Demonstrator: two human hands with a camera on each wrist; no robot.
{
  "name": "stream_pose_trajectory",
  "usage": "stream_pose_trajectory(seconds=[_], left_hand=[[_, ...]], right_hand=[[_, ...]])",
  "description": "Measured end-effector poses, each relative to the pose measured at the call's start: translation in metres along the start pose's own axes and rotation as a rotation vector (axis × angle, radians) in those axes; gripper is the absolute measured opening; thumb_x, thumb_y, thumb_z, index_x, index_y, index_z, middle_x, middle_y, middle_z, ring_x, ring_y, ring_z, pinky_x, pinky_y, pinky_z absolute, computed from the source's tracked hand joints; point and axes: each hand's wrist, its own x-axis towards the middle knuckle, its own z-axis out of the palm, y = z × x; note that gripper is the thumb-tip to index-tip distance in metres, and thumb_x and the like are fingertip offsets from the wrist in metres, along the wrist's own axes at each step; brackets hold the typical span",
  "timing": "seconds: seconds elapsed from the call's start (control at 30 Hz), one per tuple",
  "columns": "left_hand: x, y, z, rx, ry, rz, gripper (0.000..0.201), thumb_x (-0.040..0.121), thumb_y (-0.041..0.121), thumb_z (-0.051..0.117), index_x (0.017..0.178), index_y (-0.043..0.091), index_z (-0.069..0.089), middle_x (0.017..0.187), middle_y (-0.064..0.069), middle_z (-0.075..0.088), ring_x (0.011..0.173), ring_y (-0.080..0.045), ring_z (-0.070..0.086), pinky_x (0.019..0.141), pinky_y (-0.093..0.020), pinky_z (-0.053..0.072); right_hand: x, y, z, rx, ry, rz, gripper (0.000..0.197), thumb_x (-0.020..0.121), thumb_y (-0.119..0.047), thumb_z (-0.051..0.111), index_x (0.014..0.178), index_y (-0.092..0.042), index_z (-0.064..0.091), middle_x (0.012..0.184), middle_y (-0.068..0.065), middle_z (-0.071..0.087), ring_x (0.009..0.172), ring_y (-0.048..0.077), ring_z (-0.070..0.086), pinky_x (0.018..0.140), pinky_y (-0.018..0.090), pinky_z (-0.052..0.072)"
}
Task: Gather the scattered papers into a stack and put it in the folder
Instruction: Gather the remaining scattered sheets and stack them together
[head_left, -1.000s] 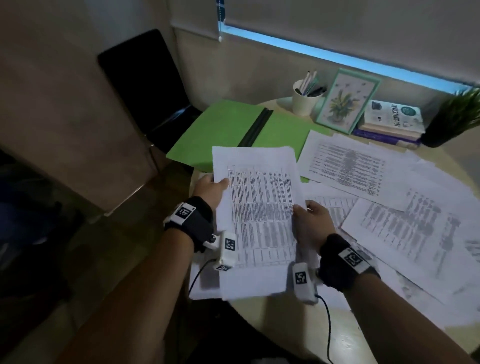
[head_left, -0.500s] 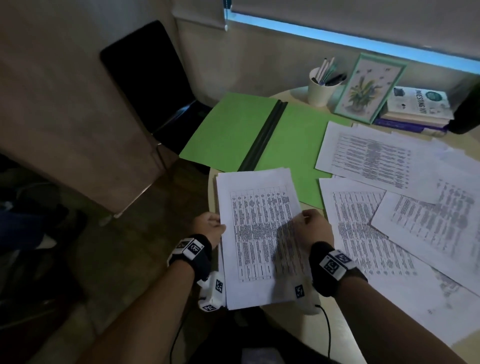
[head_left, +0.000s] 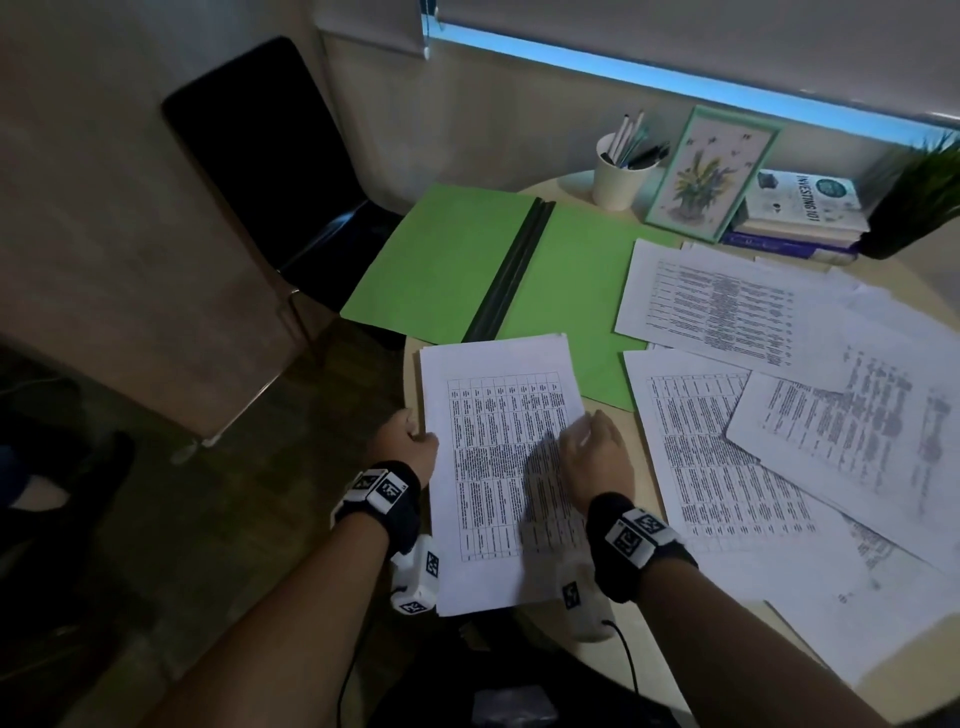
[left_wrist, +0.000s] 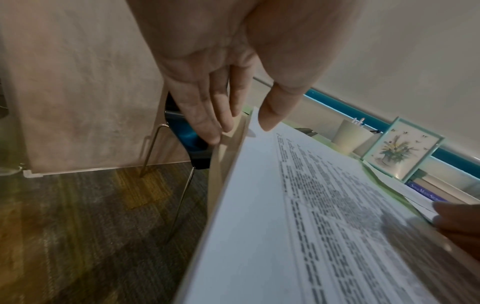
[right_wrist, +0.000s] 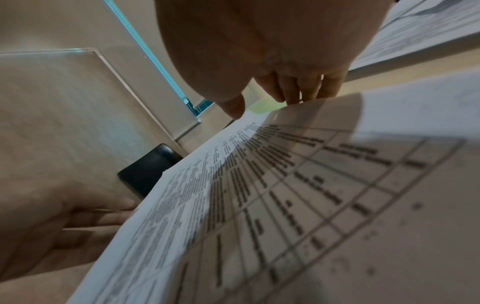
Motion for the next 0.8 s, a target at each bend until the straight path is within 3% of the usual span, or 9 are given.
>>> stream_pose_trajectory(seconds=[0.1,0.2,0.3,0.4,0.5,0.63,0.73,0.8], left_hand=[[-0.002,0.006,0.005,0.063,0.003,0.039,0.023,0.090,0.012,0.050,0.109,0.010,0.062,0.113,-0.004,0.064,0.087,-0.022,0.060,0.071,-0.026,0.048],[-0.001,0.005,0.009,0.070,-0.013,0.059,0.029,0.088,0.011,0.050,0.110,0.015,0.069,0.110,-0.007,0.068,0.087,-0.023,0.064,0.062,-0.022,0.047],[-0.001,0.006,0.010,0.054,-0.024,0.058,0.030,0.089,0.009,0.050,0.111,0.014,0.069,0.109,-0.005,0.070,0.087,-0.022,0.065,0.059,-0.020,0.045],[0.000,0.007,0.011,0.081,-0.037,0.071,0.028,0.088,0.009,0.049,0.106,0.013,0.071,0.106,-0.005,0.071,0.080,-0.020,0.063,0.055,-0.017,0.043],[0.003,0.009,0.013,0.083,-0.030,0.051,0.023,0.088,0.010,0.051,0.100,0.012,0.071,0.104,-0.006,0.071,0.079,-0.021,0.061,0.059,-0.020,0.044],[0.003,0.013,0.013,0.124,0.028,-0.014,0.021,0.085,0.016,0.054,0.102,0.009,0.063,0.110,-0.011,0.064,0.086,-0.027,0.060,0.070,-0.029,0.048],[-0.004,0.022,0.014,0.134,0.121,-0.025,0.038,0.080,0.019,0.055,0.117,0.011,0.057,0.121,-0.013,0.054,0.103,-0.035,0.057,0.087,-0.042,0.052],[-0.014,0.035,0.018,0.137,0.162,-0.007,0.047,0.082,0.020,0.057,0.128,0.012,0.051,0.126,-0.012,0.049,0.108,-0.034,0.055,0.089,-0.042,0.050]], right_hand=[[-0.004,-0.004,0.006,-0.033,-0.077,0.009,0.044,0.095,-0.039,0.041,0.128,-0.010,0.039,0.124,0.011,0.048,0.101,0.036,0.057,0.093,0.046,0.045],[-0.004,-0.007,0.006,0.001,-0.082,0.018,0.043,0.097,-0.039,0.042,0.130,-0.011,0.036,0.128,0.012,0.048,0.099,0.038,0.059,0.091,0.044,0.044],[0.002,-0.004,0.004,0.032,-0.099,0.061,0.046,0.098,-0.042,0.041,0.134,-0.013,0.037,0.132,0.015,0.052,0.099,0.038,0.061,0.089,0.041,0.046],[0.001,-0.005,0.002,0.020,-0.113,0.053,0.028,0.099,-0.040,0.039,0.111,-0.015,0.045,0.112,0.015,0.060,0.085,0.032,0.059,0.086,0.041,0.048],[0.002,-0.006,-0.001,0.038,-0.115,0.052,0.030,0.099,-0.040,0.039,0.113,-0.014,0.046,0.110,0.015,0.062,0.084,0.032,0.058,0.088,0.041,0.047],[0.007,-0.003,-0.011,0.072,-0.113,0.065,0.042,0.099,-0.041,0.037,0.127,-0.012,0.048,0.116,0.016,0.064,0.101,0.034,0.061,0.085,0.035,0.044],[0.009,0.001,-0.024,0.101,-0.115,0.060,0.038,0.101,-0.036,0.037,0.123,-0.009,0.052,0.120,0.016,0.063,0.104,0.031,0.060,0.081,0.031,0.040],[0.013,0.004,-0.034,0.127,-0.124,0.070,0.041,0.102,-0.034,0.039,0.130,-0.007,0.050,0.127,0.016,0.060,0.113,0.032,0.057,0.088,0.032,0.041]])
